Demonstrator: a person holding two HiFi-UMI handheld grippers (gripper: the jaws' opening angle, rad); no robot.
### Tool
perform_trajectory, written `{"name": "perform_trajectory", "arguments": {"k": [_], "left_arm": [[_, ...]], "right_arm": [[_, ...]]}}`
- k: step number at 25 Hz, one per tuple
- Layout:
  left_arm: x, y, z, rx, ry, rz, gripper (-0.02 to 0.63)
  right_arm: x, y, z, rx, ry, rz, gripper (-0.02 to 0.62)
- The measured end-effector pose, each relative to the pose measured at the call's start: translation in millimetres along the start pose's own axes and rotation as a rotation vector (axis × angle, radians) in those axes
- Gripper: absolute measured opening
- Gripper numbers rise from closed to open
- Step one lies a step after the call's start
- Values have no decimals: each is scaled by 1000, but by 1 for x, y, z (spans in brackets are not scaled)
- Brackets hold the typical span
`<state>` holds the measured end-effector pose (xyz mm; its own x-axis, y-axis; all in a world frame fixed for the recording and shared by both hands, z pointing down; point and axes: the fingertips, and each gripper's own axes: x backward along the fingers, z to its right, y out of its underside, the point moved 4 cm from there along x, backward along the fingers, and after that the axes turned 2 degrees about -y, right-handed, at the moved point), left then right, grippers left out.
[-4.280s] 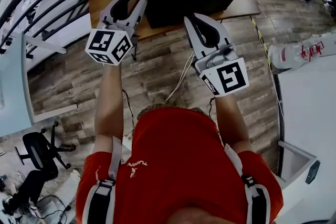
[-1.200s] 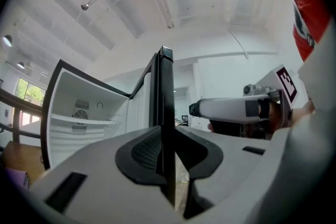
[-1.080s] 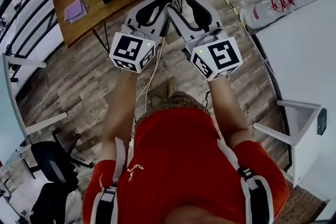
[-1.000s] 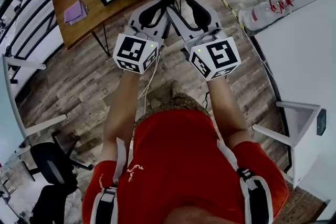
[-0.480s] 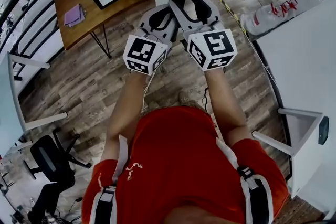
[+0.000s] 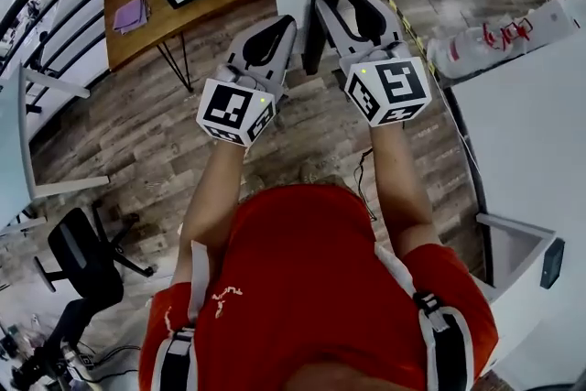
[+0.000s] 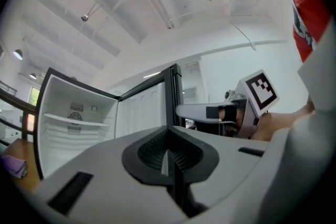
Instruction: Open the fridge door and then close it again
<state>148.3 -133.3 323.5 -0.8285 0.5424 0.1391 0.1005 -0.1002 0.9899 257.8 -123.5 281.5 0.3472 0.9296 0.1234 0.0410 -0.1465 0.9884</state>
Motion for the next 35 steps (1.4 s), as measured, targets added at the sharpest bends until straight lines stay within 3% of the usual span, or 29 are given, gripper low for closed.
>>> {"name": "perform_trajectory", "arguments": {"k": [13, 19, 35], "left_arm": [[39, 0, 0, 32, -186, -3, 9], [74, -2, -14, 10, -280, -21, 9], [109, -22, -37, -18, -318, -13, 9]], "right_arm": [[40, 10, 95, -37, -64, 24, 160], [41, 24, 111, -39, -96, -8, 155], [39, 28, 105, -7, -112, -34, 158]]}}
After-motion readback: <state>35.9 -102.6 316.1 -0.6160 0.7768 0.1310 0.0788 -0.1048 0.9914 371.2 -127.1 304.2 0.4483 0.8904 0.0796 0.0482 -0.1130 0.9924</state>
